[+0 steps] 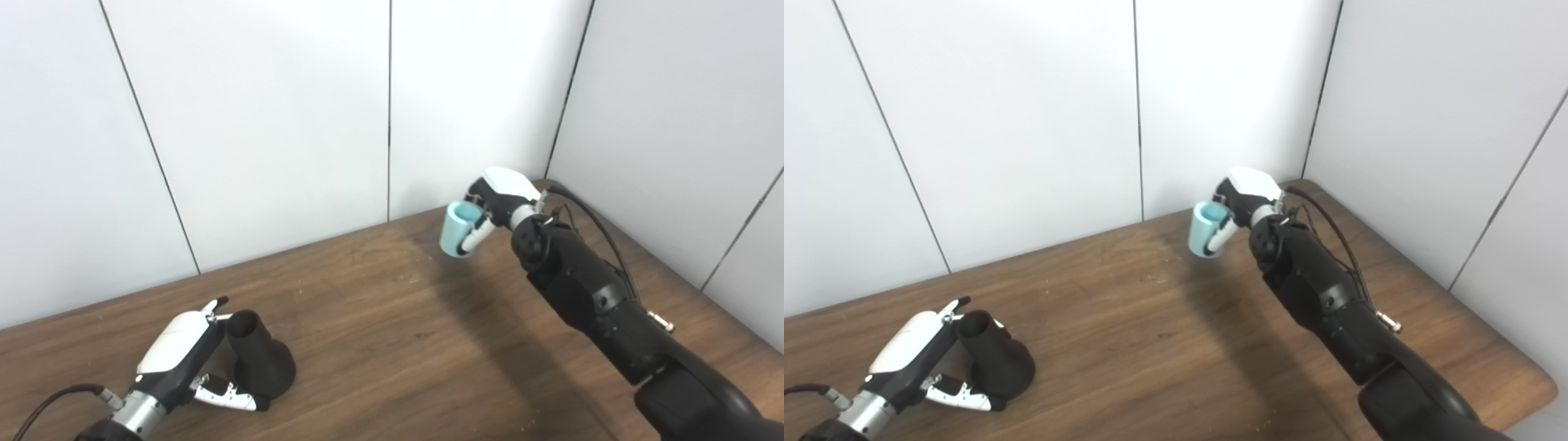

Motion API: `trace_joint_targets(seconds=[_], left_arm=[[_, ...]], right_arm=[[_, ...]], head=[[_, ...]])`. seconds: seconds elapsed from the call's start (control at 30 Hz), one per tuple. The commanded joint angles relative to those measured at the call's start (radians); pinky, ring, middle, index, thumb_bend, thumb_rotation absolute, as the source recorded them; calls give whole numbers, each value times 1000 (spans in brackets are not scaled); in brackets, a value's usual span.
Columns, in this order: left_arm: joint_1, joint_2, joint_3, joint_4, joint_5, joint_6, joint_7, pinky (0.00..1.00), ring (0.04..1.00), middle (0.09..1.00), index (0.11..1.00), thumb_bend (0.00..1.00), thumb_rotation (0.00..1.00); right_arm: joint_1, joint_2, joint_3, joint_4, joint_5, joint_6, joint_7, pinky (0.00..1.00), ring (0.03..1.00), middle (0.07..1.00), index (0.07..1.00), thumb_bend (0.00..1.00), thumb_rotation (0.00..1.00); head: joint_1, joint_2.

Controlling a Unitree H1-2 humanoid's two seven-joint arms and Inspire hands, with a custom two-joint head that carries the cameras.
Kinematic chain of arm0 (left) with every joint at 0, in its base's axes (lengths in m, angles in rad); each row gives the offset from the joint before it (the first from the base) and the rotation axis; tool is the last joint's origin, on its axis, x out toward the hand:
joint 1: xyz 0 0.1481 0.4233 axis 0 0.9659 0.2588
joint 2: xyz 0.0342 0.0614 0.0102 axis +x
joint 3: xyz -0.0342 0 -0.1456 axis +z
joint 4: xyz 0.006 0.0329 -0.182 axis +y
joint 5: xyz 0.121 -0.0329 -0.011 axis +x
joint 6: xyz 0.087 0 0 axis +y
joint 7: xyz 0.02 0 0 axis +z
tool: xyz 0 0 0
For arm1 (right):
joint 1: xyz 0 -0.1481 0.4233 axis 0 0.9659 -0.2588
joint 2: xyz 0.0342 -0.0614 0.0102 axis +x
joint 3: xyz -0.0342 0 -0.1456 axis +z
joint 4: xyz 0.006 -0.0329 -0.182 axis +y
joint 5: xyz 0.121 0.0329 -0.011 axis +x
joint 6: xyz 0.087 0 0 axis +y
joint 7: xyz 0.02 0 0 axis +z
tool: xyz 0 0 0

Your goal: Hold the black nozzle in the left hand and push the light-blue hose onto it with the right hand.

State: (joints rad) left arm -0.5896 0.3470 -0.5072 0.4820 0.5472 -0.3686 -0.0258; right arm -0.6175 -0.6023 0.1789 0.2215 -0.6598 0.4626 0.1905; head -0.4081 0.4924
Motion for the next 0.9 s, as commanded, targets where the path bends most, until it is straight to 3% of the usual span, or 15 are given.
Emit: trace_joint_targets(seconds=[0.0,0.27,0.4,0.63,0.73,0.77,0.87], left_arm=[[43,29,-35,28,67,31,-72,1000,596,482,483,526,0],[46,2,-47,16,72,46,-74,1000,603,485,479,526,0],[47,-17,-55,1,77,81,-79,1000,601,486,478,526,0],[39,-36,-71,-28,92,138,-91,1000,598,485,479,526,0],[36,-40,-77,-31,90,154,-97,1000,596,481,482,526,0],[36,-42,-77,-38,88,159,-99,1000,595,481,482,526,0],[35,-50,-81,-52,91,177,-102,1000,594,475,488,526,0]], right_arm=[[-66,1,-17,-104,19,0,30,389,455,489,475,520,0],[-137,30,29,-285,33,-7,176,383,450,492,470,520,0],[-170,37,59,-358,30,-7,248,384,453,485,474,520,0],[-231,62,92,-410,36,-7,343,361,459,481,479,505,0],[-251,70,98,-418,43,-10,371,354,454,486,485,502,0],[-266,74,104,-422,52,-12,389,354,454,486,486,502,0],[-301,88,116,-431,74,-22,425,359,462,483,485,502,0]], head=[[3,1],[115,7],[206,14],[319,29],[319,29],[355,41],[370,45]])
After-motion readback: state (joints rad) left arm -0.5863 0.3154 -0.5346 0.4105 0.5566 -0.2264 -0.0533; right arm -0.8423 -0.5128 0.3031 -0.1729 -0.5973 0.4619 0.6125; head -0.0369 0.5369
